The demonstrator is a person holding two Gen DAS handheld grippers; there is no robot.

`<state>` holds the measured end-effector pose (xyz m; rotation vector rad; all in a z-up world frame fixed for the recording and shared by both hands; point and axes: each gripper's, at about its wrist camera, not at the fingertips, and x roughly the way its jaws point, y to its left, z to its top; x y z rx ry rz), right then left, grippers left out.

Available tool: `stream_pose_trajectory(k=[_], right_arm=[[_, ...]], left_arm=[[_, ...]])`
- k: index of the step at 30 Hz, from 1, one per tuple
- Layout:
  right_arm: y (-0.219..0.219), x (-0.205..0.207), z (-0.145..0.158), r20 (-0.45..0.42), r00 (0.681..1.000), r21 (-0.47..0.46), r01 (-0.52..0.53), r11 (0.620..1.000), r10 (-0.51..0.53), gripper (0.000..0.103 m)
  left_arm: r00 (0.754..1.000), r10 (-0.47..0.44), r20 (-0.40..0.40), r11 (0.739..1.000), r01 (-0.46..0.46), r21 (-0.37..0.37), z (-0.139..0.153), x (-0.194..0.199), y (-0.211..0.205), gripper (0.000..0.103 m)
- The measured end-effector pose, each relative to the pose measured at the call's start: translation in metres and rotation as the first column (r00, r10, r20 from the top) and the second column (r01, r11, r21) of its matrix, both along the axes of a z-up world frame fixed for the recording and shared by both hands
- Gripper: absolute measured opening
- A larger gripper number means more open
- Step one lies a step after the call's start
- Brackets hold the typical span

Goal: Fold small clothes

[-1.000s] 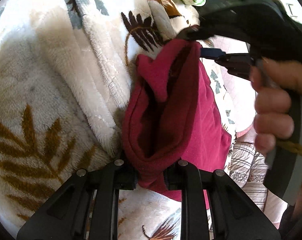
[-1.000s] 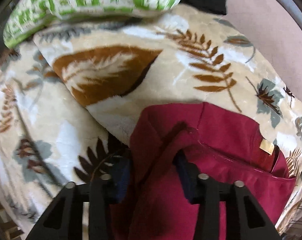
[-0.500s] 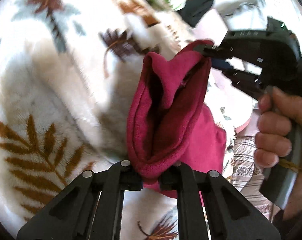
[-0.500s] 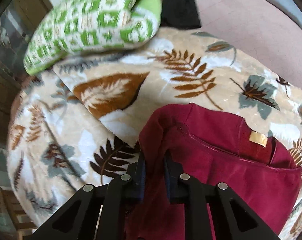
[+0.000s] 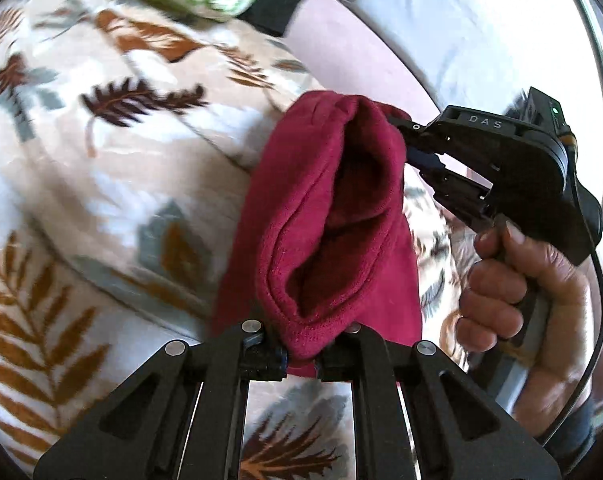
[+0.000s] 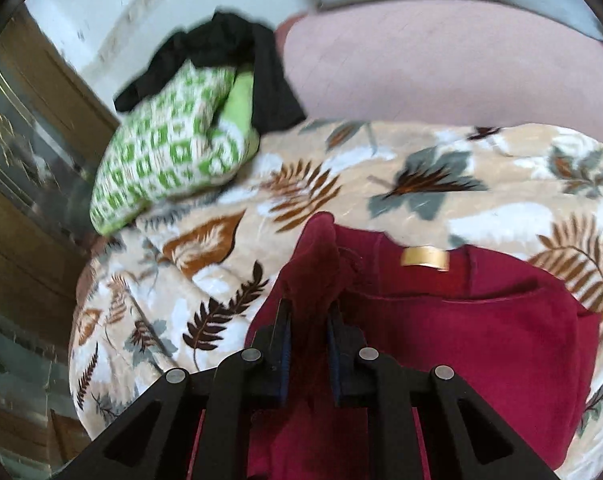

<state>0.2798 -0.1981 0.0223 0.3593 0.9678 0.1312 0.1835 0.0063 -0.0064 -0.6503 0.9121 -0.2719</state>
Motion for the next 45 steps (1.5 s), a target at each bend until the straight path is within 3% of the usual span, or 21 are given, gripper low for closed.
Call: stream_pose_trajectory(k=[5, 19, 22, 25, 29, 32, 35, 37, 39, 41, 43, 45], right_arm=[[-0.054, -0.045, -0.008, 0.136, 0.987, 0.092, 0.076, 0.993, -0.088, 0.014], [-0.152, -0.064, -0.028, 0.094, 0.984, 0.079, 0.144, 0.986, -0.151, 0.014], [-0.163, -0.065, -0.042, 0.068, 0.986, 0.077, 0.149, 0.986, -0.154, 0.014], [-0.172, -0.064, -0.051, 0.052, 0.986, 0.097, 0.15, 0.984, -0.156, 0.014], [-0.183, -0.064, -0.058, 0.039, 0.98, 0.101, 0.188, 0.977, -0.193, 0.017], [-0.199, -0.071, -0.061, 0.02, 0.965, 0.137, 0.257, 0.957, -0.262, 0.021], [-0.209, -0.082, -0.054, 0.015, 0.951, 0.159, 0.302, 0.94, -0.308, 0.021], [-0.207, -0.092, -0.039, 0.054, 0.945, 0.128, 0.314, 0.941, -0.323, 0.021], [-0.196, -0.103, -0.018, 0.115, 0.952, 0.096, 0.274, 0.957, -0.284, 0.021], [-0.171, -0.111, 0.005, 0.186, 0.967, 0.041, 0.171, 0.984, -0.176, 0.021], [-0.13, -0.114, 0.018, 0.215, 0.976, -0.015, -0.003, 1.0, 0.006, 0.021], [-0.091, -0.113, 0.018, 0.206, 0.968, -0.095, -0.128, 0.987, 0.145, 0.021]], left_arm=[[0.995, -0.093, 0.018, 0.995, 0.092, 0.046, -0.007, 0.008, -0.039, 0.007], [0.947, -0.318, 0.047, 0.943, 0.31, 0.119, -0.018, 0.009, -0.129, 0.009], [0.943, -0.331, 0.039, 0.938, 0.324, 0.123, -0.023, 0.013, -0.136, 0.012], [0.934, -0.353, 0.048, 0.932, 0.347, 0.107, -0.024, 0.014, -0.143, 0.021], [0.903, -0.424, 0.074, 0.904, 0.417, 0.092, -0.02, 0.011, -0.156, 0.038], [0.86, -0.508, 0.056, 0.861, 0.508, 0.021, -0.023, 0.01, -0.162, 0.039], [0.832, -0.553, 0.052, 0.833, 0.552, 0.023, -0.019, 0.006, -0.16, 0.039], [0.848, -0.526, 0.058, 0.85, 0.526, 0.017, -0.008, 0.004, -0.142, 0.039], [0.895, -0.434, 0.103, 0.901, 0.431, 0.044, 0.008, 0.0, -0.114, 0.039], [0.938, -0.32, 0.136, 0.945, 0.305, 0.121, 0.022, 0.001, -0.085, 0.039], [0.963, -0.24, 0.123, 0.961, 0.218, 0.168, 0.022, 0.006, -0.067, 0.039], [0.973, -0.223, 0.053, 0.967, 0.214, 0.138, 0.007, 0.015, -0.061, 0.039]])
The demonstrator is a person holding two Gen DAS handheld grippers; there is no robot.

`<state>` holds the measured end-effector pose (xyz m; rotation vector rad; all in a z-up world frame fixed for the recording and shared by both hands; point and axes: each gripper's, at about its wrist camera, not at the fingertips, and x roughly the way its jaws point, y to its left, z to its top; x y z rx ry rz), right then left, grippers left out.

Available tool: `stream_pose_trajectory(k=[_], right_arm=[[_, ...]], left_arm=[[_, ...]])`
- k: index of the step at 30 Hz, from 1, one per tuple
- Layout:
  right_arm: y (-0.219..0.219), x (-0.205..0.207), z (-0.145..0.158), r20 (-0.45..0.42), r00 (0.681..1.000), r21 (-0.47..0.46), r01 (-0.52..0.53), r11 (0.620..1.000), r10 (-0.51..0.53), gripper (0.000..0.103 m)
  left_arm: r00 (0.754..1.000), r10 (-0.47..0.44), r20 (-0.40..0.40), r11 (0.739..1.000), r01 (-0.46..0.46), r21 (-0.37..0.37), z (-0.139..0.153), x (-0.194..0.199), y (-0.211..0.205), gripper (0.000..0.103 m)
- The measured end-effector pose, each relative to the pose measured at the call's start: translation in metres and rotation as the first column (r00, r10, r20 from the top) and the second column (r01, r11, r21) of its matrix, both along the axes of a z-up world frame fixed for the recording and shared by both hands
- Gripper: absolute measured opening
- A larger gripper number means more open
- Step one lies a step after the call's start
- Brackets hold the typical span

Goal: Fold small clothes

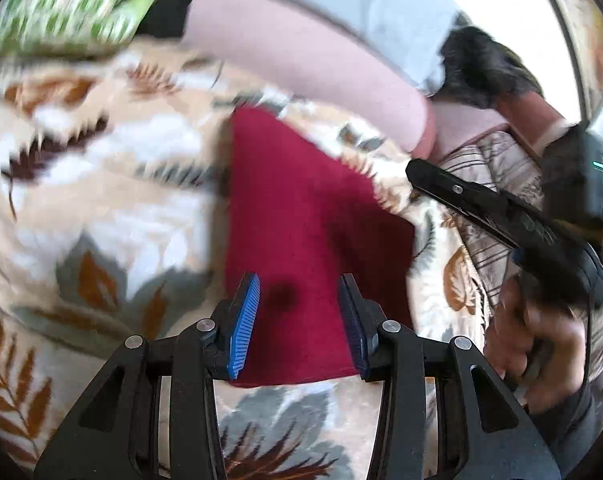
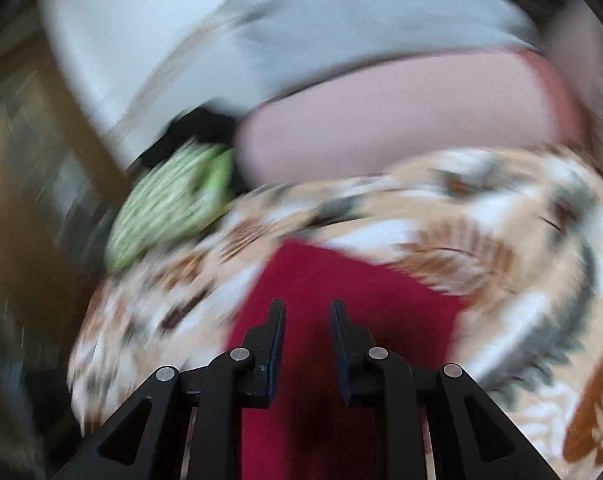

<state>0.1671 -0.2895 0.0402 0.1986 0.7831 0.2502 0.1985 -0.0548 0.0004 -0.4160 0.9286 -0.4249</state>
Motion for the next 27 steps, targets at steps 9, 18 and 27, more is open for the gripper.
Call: stream_pose_trajectory(k=[9, 18, 27], right_arm=[[-0.04, 0.026, -0.086, -0.245, 0.94, -0.048, 0.234, 0.971, -0.239, 0.0], [0.033, -0.03, -0.045, -0.23, 0.969, -0.205, 0.04, 0.978, -0.088, 0.005], [0.007, -0.038, -0.075, -0.389, 0.912, -0.122, 0.091, 0.988, -0.132, 0.006]], left_arm=[[0.995, -0.062, -0.073, 0.99, 0.07, 0.121, -0.031, 0.0, -0.031, 0.041], [0.994, -0.031, -0.102, 1.0, 0.031, -0.003, -0.025, -0.004, -0.009, 0.041], [0.998, -0.023, -0.061, 1.0, 0.024, 0.014, -0.01, 0.001, -0.007, 0.041]])
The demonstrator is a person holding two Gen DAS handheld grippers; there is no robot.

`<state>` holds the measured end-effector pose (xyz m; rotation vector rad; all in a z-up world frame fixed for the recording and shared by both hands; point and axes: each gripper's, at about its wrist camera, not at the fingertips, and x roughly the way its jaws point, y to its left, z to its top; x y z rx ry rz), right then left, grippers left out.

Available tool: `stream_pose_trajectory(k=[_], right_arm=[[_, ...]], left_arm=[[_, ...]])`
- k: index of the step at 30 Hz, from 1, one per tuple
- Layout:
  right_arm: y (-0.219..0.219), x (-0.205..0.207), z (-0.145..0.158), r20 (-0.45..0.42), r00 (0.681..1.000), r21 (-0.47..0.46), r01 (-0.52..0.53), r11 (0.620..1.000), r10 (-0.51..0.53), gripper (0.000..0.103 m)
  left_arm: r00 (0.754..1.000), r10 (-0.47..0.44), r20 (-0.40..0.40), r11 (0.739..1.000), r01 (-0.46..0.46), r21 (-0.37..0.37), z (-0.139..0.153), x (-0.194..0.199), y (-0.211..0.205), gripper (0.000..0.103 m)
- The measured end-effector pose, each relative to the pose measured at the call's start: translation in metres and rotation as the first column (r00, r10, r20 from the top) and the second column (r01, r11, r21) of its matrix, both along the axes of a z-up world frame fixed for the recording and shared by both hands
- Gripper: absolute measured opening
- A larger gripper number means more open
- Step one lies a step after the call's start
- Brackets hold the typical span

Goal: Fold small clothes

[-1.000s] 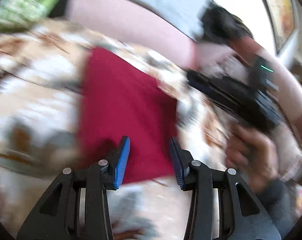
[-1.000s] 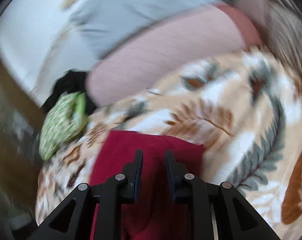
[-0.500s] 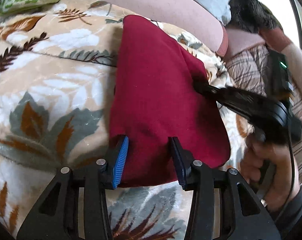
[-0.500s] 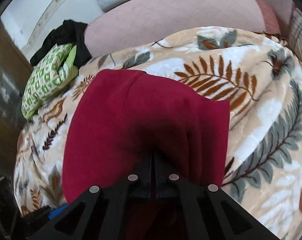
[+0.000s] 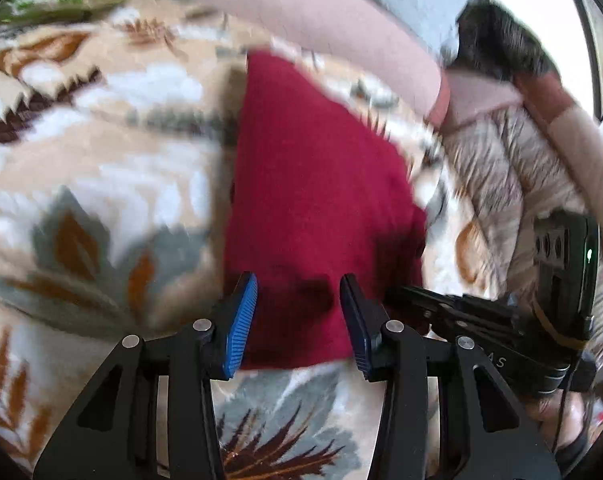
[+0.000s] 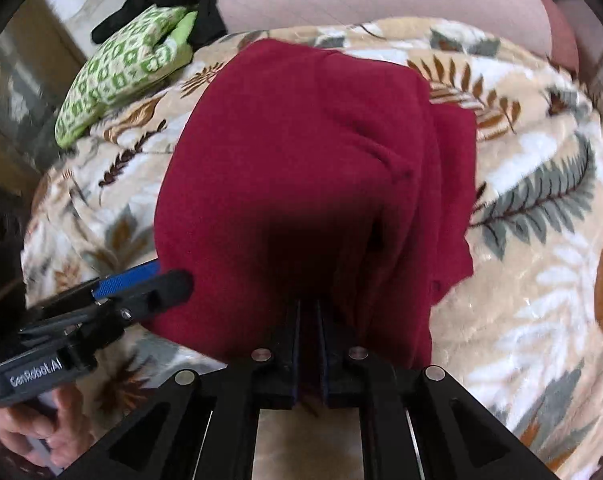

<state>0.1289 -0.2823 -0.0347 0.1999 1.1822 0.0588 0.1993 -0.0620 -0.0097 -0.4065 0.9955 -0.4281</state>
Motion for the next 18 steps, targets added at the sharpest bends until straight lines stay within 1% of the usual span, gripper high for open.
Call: stream_pose_trajectory(k=[2, 3, 5, 7, 8, 9, 10, 11, 12, 13, 14, 15, 16, 17, 18], right_arm=[[0.0, -0.002, 0.026, 0.112, 0.994, -0.016, 0.008, 1.0, -0.006, 0.007], [-0.002, 0.002, 0.039, 0.185, 0.983, -0.025, 0.019, 0.999, -0.014, 0.009], [-0.007, 0.012, 0.048, 0.264, 0.964, -0.048, 0.059, 0.997, -0.044, 0.011], [-0.01, 0.029, 0.047, 0.29, 0.955, -0.044, 0.077, 0.996, -0.061, 0.012], [-0.01, 0.037, 0.043, 0.291, 0.954, -0.054, 0.085, 0.995, -0.066, 0.012], [-0.008, 0.046, 0.035, 0.275, 0.959, -0.068, 0.082, 0.994, -0.06, 0.012], [-0.007, 0.054, 0.021, 0.228, 0.972, -0.093, 0.071, 0.993, -0.048, 0.012], [-0.009, 0.061, 0.003, 0.163, 0.985, -0.112, 0.069, 0.991, -0.051, 0.012], [-0.01, 0.063, -0.006, 0.148, 0.988, -0.109, 0.066, 0.992, -0.05, 0.012], [-0.014, 0.061, -0.008, 0.174, 0.984, -0.102, 0.062, 0.993, -0.044, 0.011], [-0.016, 0.061, -0.007, 0.166, 0.985, -0.093, 0.063, 0.994, -0.047, 0.011], [-0.017, 0.061, -0.005, 0.147, 0.987, -0.085, 0.071, 0.994, -0.058, 0.011], [-0.017, 0.062, -0.003, 0.142, 0.988, -0.08, 0.07, 0.994, -0.058, 0.011], [-0.016, 0.062, 0.0, 0.147, 0.987, -0.073, 0.072, 0.995, -0.06, 0.011], [-0.015, 0.061, 0.005, 0.153, 0.986, -0.068, 0.077, 0.995, -0.066, 0.011]], left_arm=[[0.997, 0.034, 0.068, 0.999, -0.032, -0.024, 0.02, 0.01, 0.008, 0.041], [0.993, 0.038, 0.114, 0.999, -0.036, -0.022, 0.031, 0.02, 0.009, 0.041], [0.983, 0.029, 0.179, 0.999, -0.032, 0.011, 0.045, 0.047, 0.003, 0.041], [0.979, 0.022, 0.201, 0.999, -0.03, 0.036, 0.045, 0.071, 0.0, 0.043], [0.983, 0.019, 0.181, 0.999, -0.028, 0.046, 0.037, 0.085, -0.003, 0.045], [0.992, 0.002, 0.126, 0.999, -0.008, 0.048, 0.023, 0.1, -0.007, 0.045], [0.998, -0.021, 0.063, 0.999, 0.018, 0.047, 0.007, 0.109, -0.01, 0.045], [0.999, -0.046, 0.005, 0.998, 0.046, 0.046, -0.01, 0.116, -0.013, 0.049], [0.997, -0.065, -0.034, 0.995, 0.067, 0.07, -0.026, 0.122, -0.016, 0.064], [0.996, -0.072, -0.059, 0.994, 0.077, 0.08, -0.034, 0.125, -0.015, 0.071], [0.991, -0.084, -0.105, 0.996, 0.087, 0.023, -0.042, 0.131, -0.01, 0.073], [0.988, -0.078, -0.13, 0.997, 0.074, -0.039, -0.045, 0.135, -0.002, 0.073], [0.988, -0.068, -0.139, 0.996, 0.058, -0.069, -0.043, 0.137, 0.004, 0.072], [0.991, -0.048, -0.129, 0.997, 0.04, -0.063, -0.037, 0.136, 0.008, 0.07], [0.996, -0.028, -0.086, 0.999, 0.026, -0.025, -0.027, 0.133, 0.009, 0.068]])
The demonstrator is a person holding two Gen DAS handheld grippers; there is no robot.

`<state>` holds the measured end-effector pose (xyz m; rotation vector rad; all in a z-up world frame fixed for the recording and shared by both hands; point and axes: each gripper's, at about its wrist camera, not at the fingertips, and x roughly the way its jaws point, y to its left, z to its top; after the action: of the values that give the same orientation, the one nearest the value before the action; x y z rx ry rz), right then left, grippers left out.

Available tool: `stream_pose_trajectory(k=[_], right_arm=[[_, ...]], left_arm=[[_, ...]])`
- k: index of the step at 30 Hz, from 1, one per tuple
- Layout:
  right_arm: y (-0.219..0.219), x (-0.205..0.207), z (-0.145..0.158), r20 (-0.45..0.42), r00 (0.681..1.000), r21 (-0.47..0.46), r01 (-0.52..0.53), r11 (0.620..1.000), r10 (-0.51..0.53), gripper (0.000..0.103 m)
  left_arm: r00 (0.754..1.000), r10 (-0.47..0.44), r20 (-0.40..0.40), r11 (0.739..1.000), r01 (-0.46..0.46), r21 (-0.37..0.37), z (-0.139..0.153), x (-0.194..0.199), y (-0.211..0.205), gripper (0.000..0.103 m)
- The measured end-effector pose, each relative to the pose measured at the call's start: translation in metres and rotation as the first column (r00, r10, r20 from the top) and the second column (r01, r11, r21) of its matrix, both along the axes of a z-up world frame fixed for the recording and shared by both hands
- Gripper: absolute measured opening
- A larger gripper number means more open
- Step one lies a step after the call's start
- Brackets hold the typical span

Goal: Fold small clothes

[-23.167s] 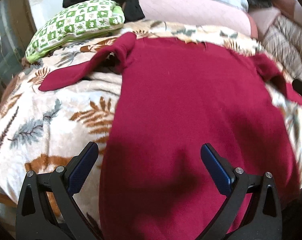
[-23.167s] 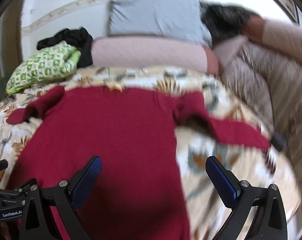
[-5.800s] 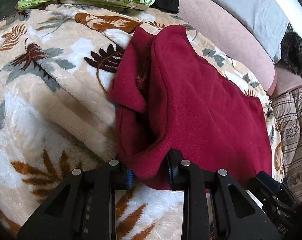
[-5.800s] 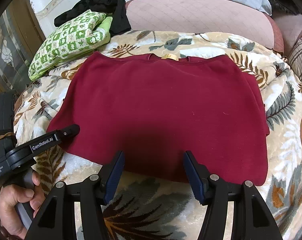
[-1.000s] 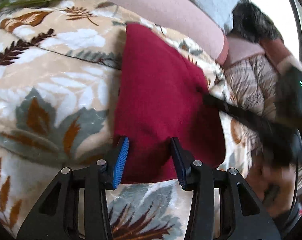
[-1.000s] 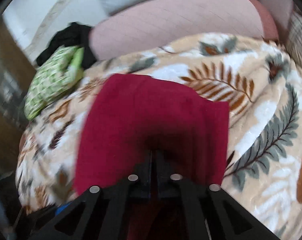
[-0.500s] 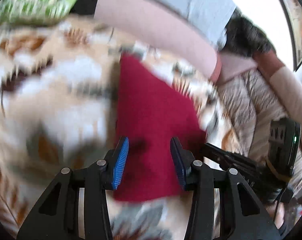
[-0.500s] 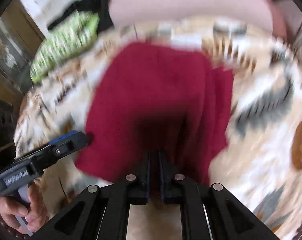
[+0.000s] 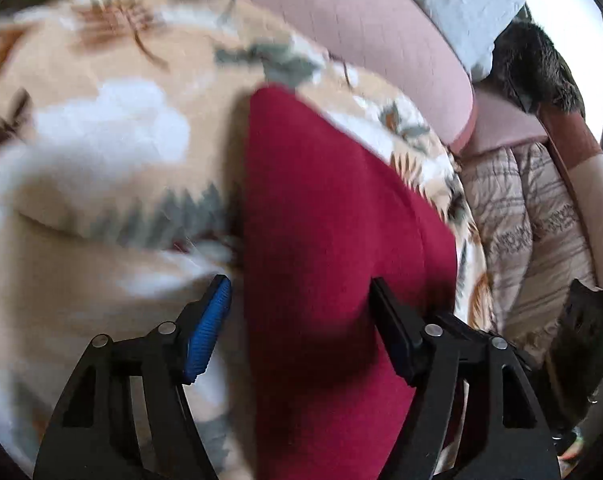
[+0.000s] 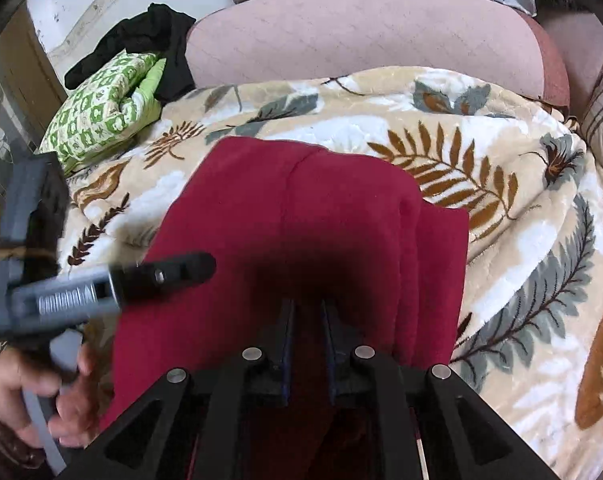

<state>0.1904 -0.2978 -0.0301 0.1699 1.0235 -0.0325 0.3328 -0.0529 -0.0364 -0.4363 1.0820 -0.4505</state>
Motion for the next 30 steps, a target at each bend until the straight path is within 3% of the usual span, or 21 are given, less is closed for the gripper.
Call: stream_pose_trajectory(k=[3, 5, 7, 9, 11, 13, 16, 21, 24, 27, 29, 30], right_arm=[[0.001, 0.002, 0.023, 0.082, 0.996, -0.025, 0.035, 0.999, -0.032, 0.011], [0.001, 0.002, 0.041, 0.183, 0.98, -0.048, 0.082, 0.995, -0.072, 0.013], [-0.001, 0.007, 0.047, 0.213, 0.971, -0.045, 0.12, 0.992, -0.107, 0.018], [-0.003, 0.019, 0.039, 0.194, 0.972, -0.027, 0.137, 0.99, -0.129, 0.027], [-0.004, 0.03, 0.018, 0.137, 0.982, -0.043, 0.135, 0.99, -0.128, 0.033], [-0.007, 0.04, -0.01, 0.017, 0.993, -0.082, 0.12, 0.989, -0.119, 0.034], [-0.006, 0.037, -0.017, 0.038, 0.997, -0.116, 0.074, 0.991, -0.07, 0.033], [-0.01, 0.032, -0.007, 0.044, 0.996, -0.089, 0.084, 0.992, -0.081, 0.033], [0.001, 0.014, 0.019, 0.102, 0.993, -0.135, 0.075, 0.988, -0.062, 0.033], [0.01, -0.01, 0.04, 0.131, 0.991, -0.148, 0.055, 0.987, -0.036, 0.035], [0.014, -0.023, 0.028, 0.075, 0.997, -0.125, 0.02, 0.992, -0.01, 0.043], [0.015, -0.023, 0.016, 0.025, 1.0, -0.124, -0.001, 0.992, 0.005, 0.052]], left_arm=[[0.978, 0.01, 0.208, 0.995, -0.031, 0.099, 0.042, -0.014, -0.005, 0.064], [0.952, 0.002, 0.307, 0.998, -0.023, 0.064, 0.063, -0.021, -0.009, 0.064], [0.94, -0.022, 0.34, 0.998, 0.003, 0.058, 0.066, -0.022, -0.018, 0.065], [0.961, -0.044, 0.273, 0.997, 0.024, 0.076, 0.048, -0.011, -0.027, 0.064], [0.99, -0.078, 0.118, 0.987, 0.06, 0.146, 0.007, 0.006, -0.04, 0.065], [0.986, -0.107, 0.131, 0.976, 0.079, 0.201, -0.006, 0.007, -0.044, 0.068], [0.989, -0.106, 0.102, 0.983, 0.089, 0.16, -0.004, 0.014, -0.038, 0.069], [0.989, -0.068, 0.129, 0.991, 0.052, 0.126, 0.01, 0.001, -0.03, 0.067], [0.985, -0.019, 0.17, 0.999, 0.012, 0.043, 0.036, -0.011, -0.014, 0.067], [0.983, -0.028, 0.181, 0.999, 0.034, -0.032, 0.05, -0.026, -0.007, 0.067], [0.987, -0.094, 0.134, 0.996, 0.091, 0.026, 0.036, -0.032, -0.021, 0.067], [0.986, -0.142, 0.081, 0.987, 0.135, 0.086, 0.02, -0.034, -0.032, 0.067]])
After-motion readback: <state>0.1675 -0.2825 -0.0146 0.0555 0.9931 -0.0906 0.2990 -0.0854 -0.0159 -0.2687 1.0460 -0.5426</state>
